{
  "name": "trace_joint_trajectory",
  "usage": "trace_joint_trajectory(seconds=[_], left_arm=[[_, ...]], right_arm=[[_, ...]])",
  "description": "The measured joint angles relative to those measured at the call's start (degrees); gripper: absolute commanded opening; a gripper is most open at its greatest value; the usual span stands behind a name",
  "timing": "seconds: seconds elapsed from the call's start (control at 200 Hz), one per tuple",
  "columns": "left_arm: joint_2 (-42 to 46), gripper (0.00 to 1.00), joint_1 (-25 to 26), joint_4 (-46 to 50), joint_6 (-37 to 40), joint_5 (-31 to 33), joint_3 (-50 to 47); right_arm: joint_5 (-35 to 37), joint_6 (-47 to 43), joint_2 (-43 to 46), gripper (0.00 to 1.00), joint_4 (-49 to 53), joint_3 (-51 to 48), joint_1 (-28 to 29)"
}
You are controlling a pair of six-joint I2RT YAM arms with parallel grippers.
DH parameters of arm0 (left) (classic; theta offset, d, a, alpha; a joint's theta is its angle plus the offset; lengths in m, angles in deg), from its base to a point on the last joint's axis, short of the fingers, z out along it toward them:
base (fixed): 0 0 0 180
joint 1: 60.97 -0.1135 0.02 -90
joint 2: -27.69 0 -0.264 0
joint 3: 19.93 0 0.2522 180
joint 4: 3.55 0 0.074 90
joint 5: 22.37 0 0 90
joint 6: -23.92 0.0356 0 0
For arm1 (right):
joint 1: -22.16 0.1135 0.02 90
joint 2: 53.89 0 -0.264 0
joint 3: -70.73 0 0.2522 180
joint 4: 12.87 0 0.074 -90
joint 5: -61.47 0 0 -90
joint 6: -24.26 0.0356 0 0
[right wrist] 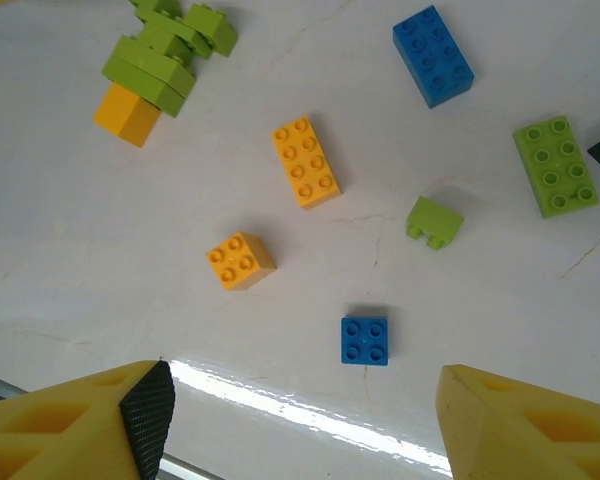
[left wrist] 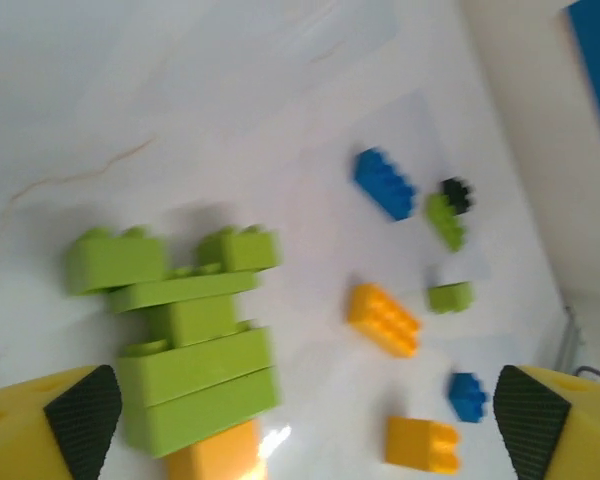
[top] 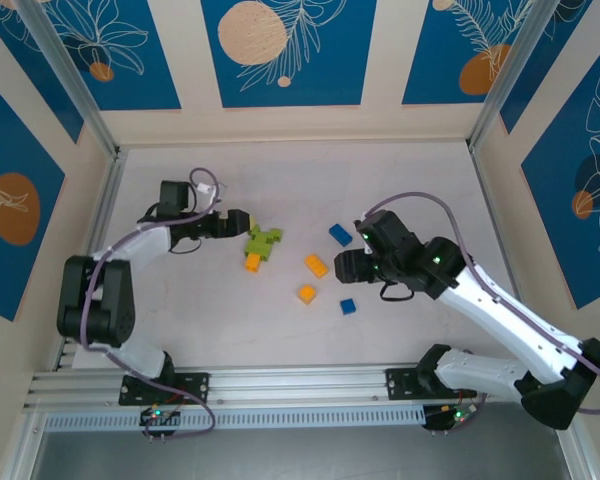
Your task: Assemble a carrot with lego
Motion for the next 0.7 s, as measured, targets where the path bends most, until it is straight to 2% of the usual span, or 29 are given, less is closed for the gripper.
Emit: trace_joint_trajectory(seconds=[0.14,0.33,0.43,0.56,0.7], left_arm=[[7.08,0.99,2.29,-18.45,-6.95,-0.92,-10.27],[8.81,0.99,4.63,-28.87,-12.2,1.86,-18.23],[13.18,0.99,9.16,-29.9,-10.67,5.42,-21.79],[26.73,0.99,18.14,-25.46,-3.06,12.44,-24.59],[41.68,0.99,19.28,-23.91,2.05,19.37,-27.36]], right_arm=[[-1.07,0.72,-6.62,0.71,-1.14,0.0,0.31],[-1.31,-0.26,-14.01,0.71,-2.54,0.11,0.35],[-1.64,-4.66,-19.58,0.72,-4.09,1.66,-0.04],[-3.23,-12.44,-26.64,0.69,-8.44,3.13,-2.03],[-7.89,-19.23,-31.71,0.67,-12.96,3.52,-7.06]])
